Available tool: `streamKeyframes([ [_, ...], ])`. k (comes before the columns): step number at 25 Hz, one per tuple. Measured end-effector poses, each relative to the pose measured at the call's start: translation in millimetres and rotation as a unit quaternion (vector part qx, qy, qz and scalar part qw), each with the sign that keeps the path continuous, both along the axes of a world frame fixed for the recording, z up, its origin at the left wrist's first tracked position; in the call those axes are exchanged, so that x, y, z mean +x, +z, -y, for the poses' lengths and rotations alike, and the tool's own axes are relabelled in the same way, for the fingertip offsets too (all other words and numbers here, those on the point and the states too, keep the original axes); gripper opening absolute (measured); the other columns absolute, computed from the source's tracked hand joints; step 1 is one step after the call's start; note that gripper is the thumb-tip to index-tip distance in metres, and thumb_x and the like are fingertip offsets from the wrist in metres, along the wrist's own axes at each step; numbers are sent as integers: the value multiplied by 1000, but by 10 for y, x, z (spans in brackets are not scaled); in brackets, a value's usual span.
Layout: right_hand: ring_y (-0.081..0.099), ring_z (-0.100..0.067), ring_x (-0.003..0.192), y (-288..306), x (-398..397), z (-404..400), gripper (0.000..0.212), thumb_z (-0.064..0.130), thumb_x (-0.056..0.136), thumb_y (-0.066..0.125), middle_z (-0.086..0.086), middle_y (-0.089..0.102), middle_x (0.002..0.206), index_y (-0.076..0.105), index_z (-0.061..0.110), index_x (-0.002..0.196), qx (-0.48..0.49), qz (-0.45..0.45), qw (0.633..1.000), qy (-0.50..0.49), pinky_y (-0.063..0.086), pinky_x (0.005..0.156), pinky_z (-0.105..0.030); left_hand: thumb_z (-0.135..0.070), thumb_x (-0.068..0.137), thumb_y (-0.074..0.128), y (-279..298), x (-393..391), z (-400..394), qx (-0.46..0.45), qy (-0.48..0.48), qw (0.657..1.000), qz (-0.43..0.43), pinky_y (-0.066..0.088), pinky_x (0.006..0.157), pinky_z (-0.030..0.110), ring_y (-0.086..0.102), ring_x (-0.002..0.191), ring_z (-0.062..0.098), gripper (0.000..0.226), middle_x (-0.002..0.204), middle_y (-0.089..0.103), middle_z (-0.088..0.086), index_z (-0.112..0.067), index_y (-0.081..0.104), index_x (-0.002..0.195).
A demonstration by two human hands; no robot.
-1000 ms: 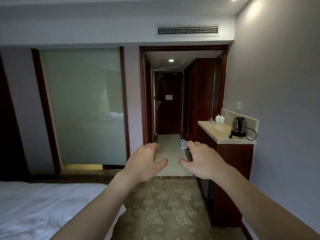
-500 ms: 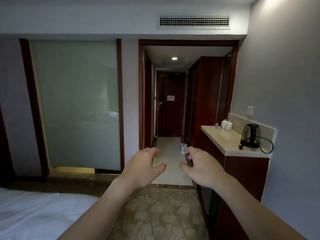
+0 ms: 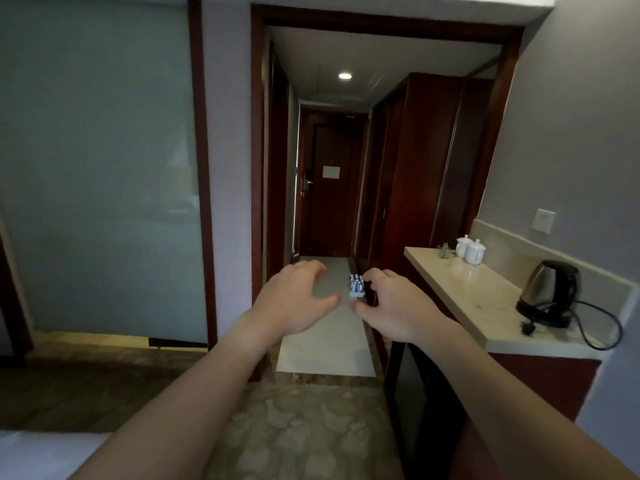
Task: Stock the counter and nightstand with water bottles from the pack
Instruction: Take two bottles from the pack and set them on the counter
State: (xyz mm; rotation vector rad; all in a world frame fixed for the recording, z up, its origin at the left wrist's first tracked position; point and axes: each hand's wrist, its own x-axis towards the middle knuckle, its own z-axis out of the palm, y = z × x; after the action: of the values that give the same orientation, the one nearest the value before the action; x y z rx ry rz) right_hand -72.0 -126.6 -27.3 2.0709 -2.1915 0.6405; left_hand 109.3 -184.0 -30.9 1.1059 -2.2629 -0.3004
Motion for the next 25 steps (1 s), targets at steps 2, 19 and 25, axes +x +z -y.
streamKeyframes([
  [2,58,-19,113,-41,-185,483,65,53,89,58,-1,57,130,44,19,142,-6,7,1000,5,53,91,-36,-50,88,59,-70,-196,469,6,1,1000,1,49,101,37,53,121,13,58,133,57,-6,-21,50,137],
  [19,52,-18,128,-71,-2583,5416,67,55,91,58,2,47,147,37,26,147,-36,108,993,-7,47,98,-32,-48,83,68,-115,-2079,5476,14,34,999,-22,49,91,25,54,113,6,52,127,58,-11,-26,53,128],
  [25,52,-19,127,-269,-3142,7422,70,60,90,54,1,47,146,36,25,148,-29,59,998,-23,49,98,-34,-47,87,64,-384,-2560,7514,-3,45,998,-41,49,95,28,54,118,8,47,127,58,-11,-25,55,128],
])
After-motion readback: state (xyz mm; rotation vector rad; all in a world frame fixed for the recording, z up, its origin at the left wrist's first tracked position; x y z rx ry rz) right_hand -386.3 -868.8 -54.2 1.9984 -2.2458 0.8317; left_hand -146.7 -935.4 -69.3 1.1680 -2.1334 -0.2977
